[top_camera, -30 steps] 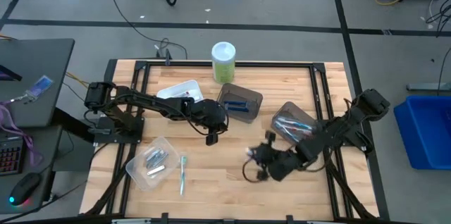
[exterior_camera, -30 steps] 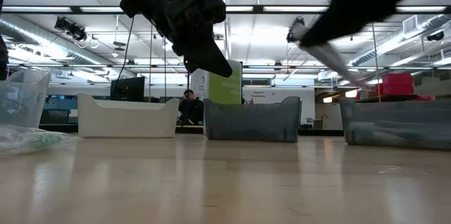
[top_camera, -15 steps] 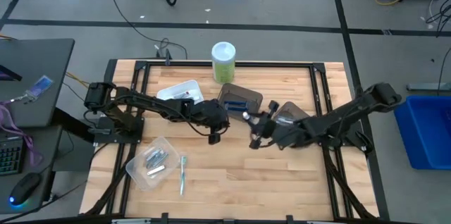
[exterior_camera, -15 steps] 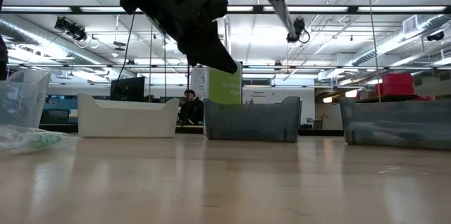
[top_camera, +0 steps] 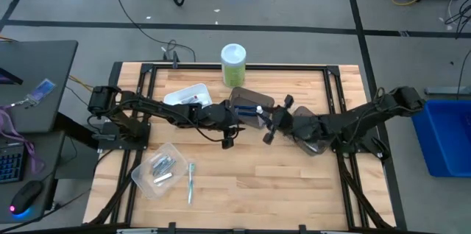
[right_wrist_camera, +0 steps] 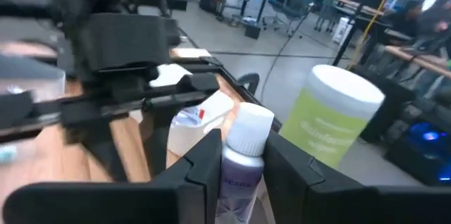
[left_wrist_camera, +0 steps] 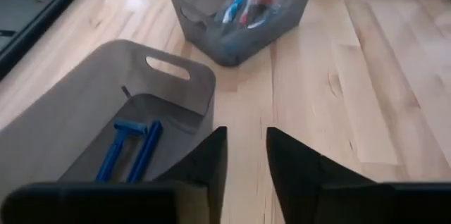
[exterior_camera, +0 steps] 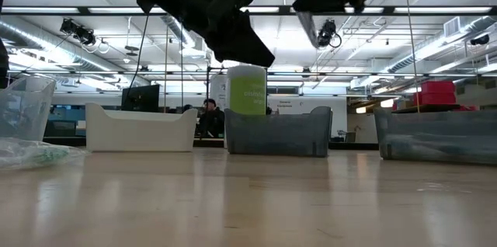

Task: Pick & Place Travel size toiletries
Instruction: Put the toothpaste into the white bin

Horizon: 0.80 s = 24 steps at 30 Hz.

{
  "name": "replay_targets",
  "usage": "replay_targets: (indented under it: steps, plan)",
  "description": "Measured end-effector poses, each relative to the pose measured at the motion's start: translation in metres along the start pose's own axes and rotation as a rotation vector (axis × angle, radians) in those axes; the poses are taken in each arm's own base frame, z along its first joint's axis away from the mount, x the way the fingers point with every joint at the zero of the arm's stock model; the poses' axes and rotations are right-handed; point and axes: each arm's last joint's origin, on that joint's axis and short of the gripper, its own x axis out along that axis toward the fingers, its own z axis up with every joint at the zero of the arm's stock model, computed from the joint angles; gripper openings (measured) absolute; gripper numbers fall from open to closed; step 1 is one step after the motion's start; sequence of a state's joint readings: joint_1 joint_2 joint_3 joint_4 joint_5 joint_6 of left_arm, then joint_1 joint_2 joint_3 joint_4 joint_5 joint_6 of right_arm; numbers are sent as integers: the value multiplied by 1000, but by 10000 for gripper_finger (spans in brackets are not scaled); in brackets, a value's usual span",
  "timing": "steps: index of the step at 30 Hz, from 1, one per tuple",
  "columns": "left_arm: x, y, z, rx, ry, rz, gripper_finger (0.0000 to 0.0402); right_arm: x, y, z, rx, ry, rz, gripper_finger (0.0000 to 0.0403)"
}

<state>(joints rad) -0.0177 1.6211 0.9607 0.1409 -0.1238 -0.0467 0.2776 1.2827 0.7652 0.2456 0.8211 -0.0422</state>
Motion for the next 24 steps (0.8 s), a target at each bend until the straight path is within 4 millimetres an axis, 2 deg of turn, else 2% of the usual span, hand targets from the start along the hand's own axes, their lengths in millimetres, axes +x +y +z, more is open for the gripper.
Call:
replay_targets:
  steps: [6, 9, 12, 16, 24]
  plan:
    - [0, 0, 6, -9, -65, 13, 147, 19, -17, -12, 109, -110, 207, 95]
    - [0, -1, 9, -13, -90, -39, 157, 24, -24, -20, 121, -126, 240, 96]
    - [-1, -3, 12, -29, -122, -87, 162, 28, -30, -27, 123, -124, 249, 96]
    - [-2, -4, 16, -34, -170, -106, 163, 31, -36, -25, 189, -162, 303, 96]
    - [-2, -5, 19, -64, -192, -157, 163, 40, -33, -29, 205, -178, 344, 96]
